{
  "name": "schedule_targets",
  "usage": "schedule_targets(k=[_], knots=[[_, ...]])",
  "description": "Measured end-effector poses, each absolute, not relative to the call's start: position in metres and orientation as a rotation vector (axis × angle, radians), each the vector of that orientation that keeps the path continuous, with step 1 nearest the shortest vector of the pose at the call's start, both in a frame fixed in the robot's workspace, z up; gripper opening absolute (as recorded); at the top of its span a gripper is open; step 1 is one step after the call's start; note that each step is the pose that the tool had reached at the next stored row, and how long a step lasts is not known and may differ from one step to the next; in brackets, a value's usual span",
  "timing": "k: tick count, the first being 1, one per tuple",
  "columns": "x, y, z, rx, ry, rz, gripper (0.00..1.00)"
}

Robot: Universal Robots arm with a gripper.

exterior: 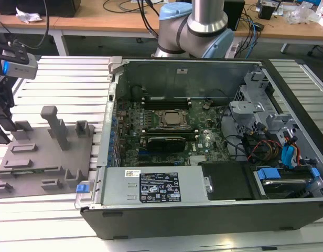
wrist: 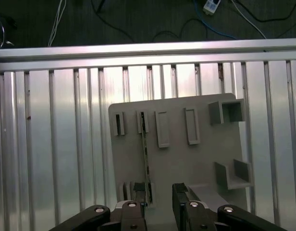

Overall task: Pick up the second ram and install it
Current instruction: 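Pick up the second ram and move it above second insertion slot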

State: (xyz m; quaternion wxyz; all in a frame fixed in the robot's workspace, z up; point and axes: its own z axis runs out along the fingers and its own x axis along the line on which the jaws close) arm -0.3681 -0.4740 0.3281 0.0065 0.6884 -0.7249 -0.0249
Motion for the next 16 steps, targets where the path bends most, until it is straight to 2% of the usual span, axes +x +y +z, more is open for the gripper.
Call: schedule_targets(k=[16], knots=[[-0.368, -0.475, 0.310, 2.154, -2.268, -0.078, 0.36]])
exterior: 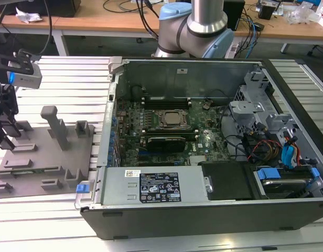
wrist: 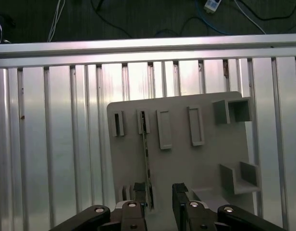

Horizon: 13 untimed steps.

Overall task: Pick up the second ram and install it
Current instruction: 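Pick up the second ram and move it above second insertion slot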

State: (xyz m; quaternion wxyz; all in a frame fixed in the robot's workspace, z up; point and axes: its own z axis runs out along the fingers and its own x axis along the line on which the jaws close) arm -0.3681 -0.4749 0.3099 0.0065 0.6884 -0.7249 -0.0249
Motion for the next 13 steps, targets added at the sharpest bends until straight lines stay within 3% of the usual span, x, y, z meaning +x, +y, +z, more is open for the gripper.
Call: schedule_targets(k=[13], knots=[[-0.368, -0.476, 0.295, 2.154, -2.268, -0.078, 0.36]])
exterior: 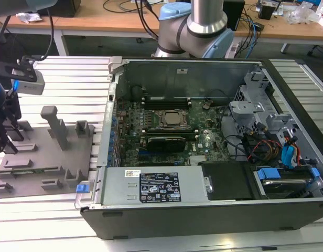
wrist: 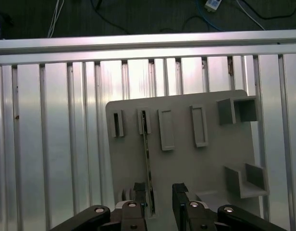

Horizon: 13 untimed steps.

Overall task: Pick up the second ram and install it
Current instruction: 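Pick up the second ram and move it above second insertion slot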

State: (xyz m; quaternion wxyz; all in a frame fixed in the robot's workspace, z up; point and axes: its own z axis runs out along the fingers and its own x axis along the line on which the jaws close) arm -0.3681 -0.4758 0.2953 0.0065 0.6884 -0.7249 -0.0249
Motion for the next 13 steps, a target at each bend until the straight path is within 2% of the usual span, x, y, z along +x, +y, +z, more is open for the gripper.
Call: schedule_targets(k=[13], knots=[[-0.368, -0.478, 0.274, 2.154, -2.268, -0.078, 0.36]])
